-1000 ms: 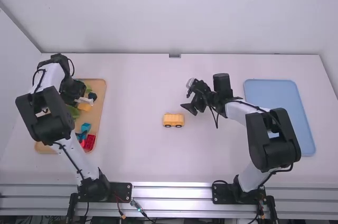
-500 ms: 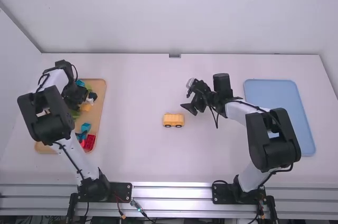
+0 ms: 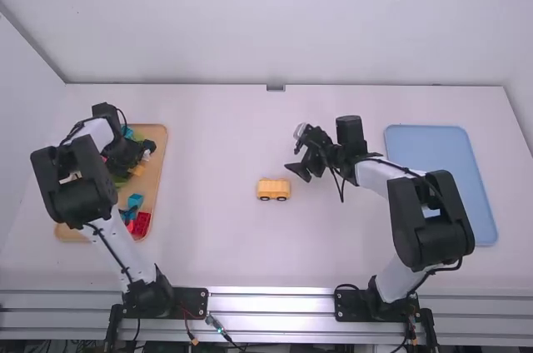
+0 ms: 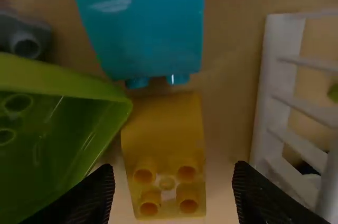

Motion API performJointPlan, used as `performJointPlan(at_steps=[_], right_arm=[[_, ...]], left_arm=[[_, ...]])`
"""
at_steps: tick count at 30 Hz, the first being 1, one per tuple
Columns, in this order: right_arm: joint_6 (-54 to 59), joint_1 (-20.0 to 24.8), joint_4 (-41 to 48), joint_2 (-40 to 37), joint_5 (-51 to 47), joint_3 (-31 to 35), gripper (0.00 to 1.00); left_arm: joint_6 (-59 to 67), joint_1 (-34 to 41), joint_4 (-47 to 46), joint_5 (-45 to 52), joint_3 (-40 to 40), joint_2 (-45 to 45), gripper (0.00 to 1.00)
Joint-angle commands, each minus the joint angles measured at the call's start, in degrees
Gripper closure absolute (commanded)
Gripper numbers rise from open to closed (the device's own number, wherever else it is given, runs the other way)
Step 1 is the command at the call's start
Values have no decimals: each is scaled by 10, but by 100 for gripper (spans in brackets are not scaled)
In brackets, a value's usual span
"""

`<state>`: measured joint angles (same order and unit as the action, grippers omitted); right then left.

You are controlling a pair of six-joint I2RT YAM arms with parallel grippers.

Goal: Assemble lego blocks to make yellow taxi

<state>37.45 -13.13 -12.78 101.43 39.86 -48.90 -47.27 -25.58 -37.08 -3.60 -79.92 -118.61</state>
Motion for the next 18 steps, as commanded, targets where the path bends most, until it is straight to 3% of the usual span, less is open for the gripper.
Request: performJointPlan(at_steps=[1, 6, 11, 18], right_arm=[[-2, 0, 0, -14, 2, -10, 1], [-2, 1, 0, -14, 1, -10, 1], [-2, 0, 0, -14, 2, -10, 1], [-2, 0, 3, -14, 2, -10, 1]], left_arm=[[6, 5, 2, -1, 10, -4, 41], [6, 9, 23, -1, 29, -4, 44], [6, 8, 24, -3, 33, -4, 58], [9, 7, 10, -5, 16, -4, 66]])
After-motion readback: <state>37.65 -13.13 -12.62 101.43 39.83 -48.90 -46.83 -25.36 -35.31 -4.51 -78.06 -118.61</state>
